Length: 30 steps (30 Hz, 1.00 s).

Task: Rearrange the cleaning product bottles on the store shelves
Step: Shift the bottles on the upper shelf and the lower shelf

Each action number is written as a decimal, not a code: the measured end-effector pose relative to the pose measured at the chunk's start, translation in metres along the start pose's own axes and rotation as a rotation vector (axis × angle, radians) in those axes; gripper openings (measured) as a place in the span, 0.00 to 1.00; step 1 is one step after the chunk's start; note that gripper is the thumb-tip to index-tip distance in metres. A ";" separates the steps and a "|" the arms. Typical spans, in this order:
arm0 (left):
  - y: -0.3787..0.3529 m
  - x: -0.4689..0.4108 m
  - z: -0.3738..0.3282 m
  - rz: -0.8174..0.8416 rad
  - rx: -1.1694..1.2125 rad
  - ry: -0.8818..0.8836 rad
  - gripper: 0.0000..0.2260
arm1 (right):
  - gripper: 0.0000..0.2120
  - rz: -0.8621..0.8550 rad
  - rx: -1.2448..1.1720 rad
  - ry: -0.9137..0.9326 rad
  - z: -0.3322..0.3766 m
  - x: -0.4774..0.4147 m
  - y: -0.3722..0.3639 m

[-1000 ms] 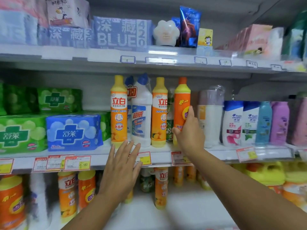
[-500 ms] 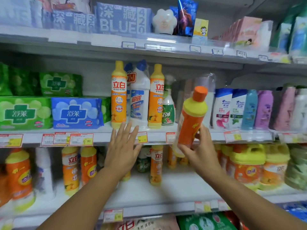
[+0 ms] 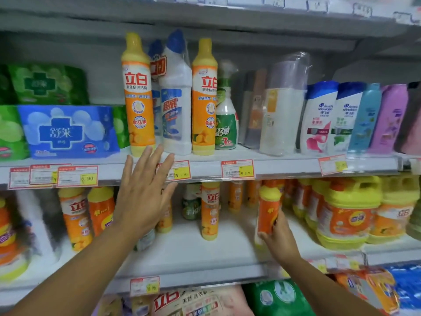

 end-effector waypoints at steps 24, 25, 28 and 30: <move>0.016 -0.006 0.005 0.046 0.097 0.017 0.26 | 0.15 -0.014 -0.122 0.587 0.223 0.025 -0.005; 0.016 -0.006 0.007 0.051 0.099 0.008 0.26 | 0.17 -0.006 -0.098 0.565 0.244 0.010 -0.012; 0.011 -0.004 0.013 0.061 0.097 -0.022 0.26 | 0.24 -0.002 -0.073 0.436 0.286 -0.037 -0.031; 0.009 -0.004 0.015 0.069 0.095 -0.029 0.26 | 0.26 0.020 -0.124 0.341 0.298 -0.061 -0.042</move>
Point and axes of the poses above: each hand's wrist, its own x-axis away from the middle knuckle, its own y-axis out of the back of the hand, z = x × y, the point moved 4 cm from there along -x, towards the middle knuckle, and after that the axes turned 12 degrees about -x, right-handed, at the moved point
